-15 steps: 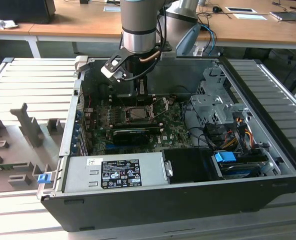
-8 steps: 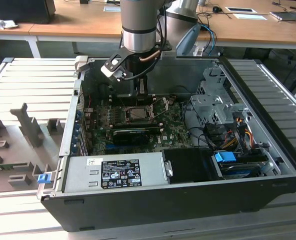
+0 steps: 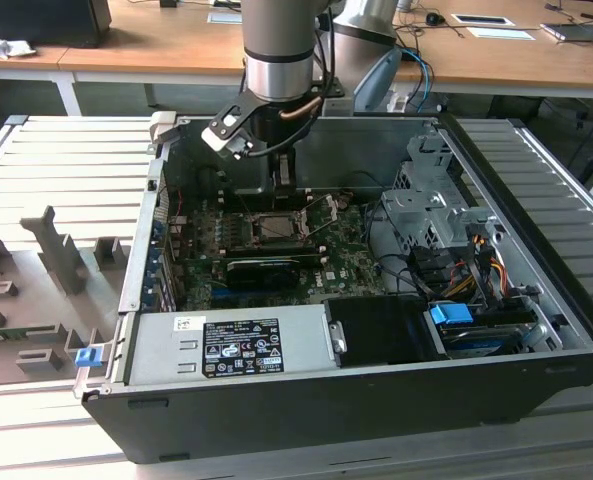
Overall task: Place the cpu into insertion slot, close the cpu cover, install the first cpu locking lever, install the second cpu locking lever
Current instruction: 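Close the cpu cover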
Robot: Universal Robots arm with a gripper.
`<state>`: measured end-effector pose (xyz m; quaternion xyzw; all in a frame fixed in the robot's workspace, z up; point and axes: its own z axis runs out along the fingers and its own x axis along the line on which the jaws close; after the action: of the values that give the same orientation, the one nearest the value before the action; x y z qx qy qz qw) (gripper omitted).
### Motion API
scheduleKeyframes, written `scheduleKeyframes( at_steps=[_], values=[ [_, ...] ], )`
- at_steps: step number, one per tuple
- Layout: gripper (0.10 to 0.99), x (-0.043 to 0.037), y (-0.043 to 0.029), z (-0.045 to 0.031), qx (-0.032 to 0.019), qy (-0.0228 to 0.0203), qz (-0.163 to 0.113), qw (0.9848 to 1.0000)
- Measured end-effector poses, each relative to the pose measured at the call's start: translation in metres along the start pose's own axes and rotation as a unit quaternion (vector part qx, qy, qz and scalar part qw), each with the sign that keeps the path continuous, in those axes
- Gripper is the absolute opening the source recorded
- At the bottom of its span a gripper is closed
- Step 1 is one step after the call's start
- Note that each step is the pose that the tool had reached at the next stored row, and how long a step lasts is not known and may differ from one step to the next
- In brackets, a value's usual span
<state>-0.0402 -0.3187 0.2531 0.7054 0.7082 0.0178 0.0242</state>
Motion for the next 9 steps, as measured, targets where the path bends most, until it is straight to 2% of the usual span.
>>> scheduleKeyframes(
  at_steps=[9],
  values=[
    [0.106, 0.0000, 0.0007, -0.0069, 0.0000, -0.0004, 0.000, 1.0000]
  ],
)
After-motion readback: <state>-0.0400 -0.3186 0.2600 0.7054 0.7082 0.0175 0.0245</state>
